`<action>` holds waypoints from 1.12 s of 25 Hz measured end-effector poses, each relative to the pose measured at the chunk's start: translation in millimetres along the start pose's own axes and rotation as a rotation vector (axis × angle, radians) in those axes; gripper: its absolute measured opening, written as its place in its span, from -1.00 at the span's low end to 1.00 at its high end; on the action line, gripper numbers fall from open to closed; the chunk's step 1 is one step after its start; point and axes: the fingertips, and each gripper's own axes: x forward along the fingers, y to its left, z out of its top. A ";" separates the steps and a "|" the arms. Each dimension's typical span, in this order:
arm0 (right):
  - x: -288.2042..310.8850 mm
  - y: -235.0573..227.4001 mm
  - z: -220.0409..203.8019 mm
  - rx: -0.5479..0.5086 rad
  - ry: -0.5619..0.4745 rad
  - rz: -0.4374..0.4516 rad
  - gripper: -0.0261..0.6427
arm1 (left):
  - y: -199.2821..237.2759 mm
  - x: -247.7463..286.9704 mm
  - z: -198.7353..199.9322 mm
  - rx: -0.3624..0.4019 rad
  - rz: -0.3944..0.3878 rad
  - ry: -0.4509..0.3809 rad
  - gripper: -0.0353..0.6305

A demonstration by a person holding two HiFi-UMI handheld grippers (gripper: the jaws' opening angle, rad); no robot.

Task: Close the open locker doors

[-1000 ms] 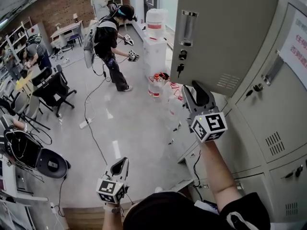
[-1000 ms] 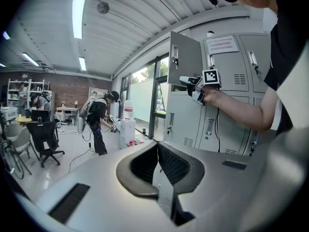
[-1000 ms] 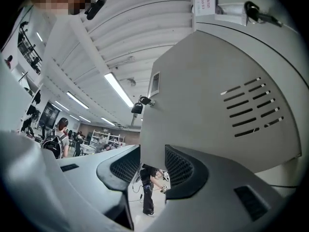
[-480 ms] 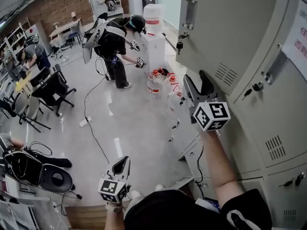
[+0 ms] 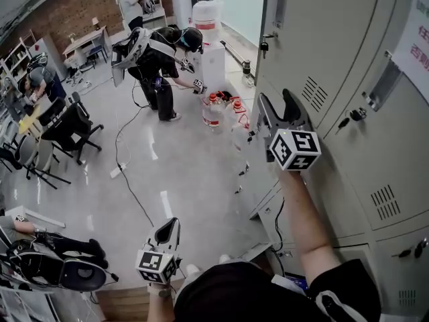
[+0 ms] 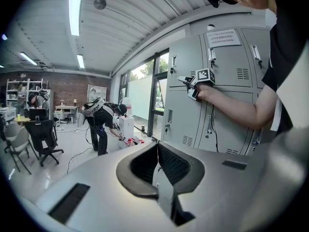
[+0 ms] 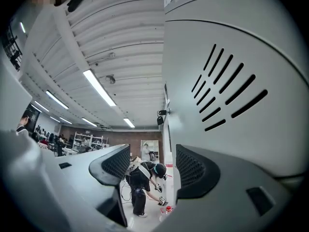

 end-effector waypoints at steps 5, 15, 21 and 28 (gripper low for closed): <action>0.0 -2.2 0.9 0.005 -0.007 -0.021 -0.01 | -2.3 5.4 -1.4 -0.003 -0.015 0.004 -0.83; -24.2 21.6 -16.8 0.021 0.033 0.035 -0.05 | 1.9 12.1 -7.6 0.000 -0.071 0.017 -0.83; -68.2 54.9 -65.3 0.021 0.154 0.033 -0.30 | 4.5 12.6 -14.8 0.019 -0.156 0.035 -0.83; -142.9 83.2 -112.4 0.004 0.294 -0.036 -0.71 | 6.1 10.5 -35.9 0.015 -0.306 0.062 -0.83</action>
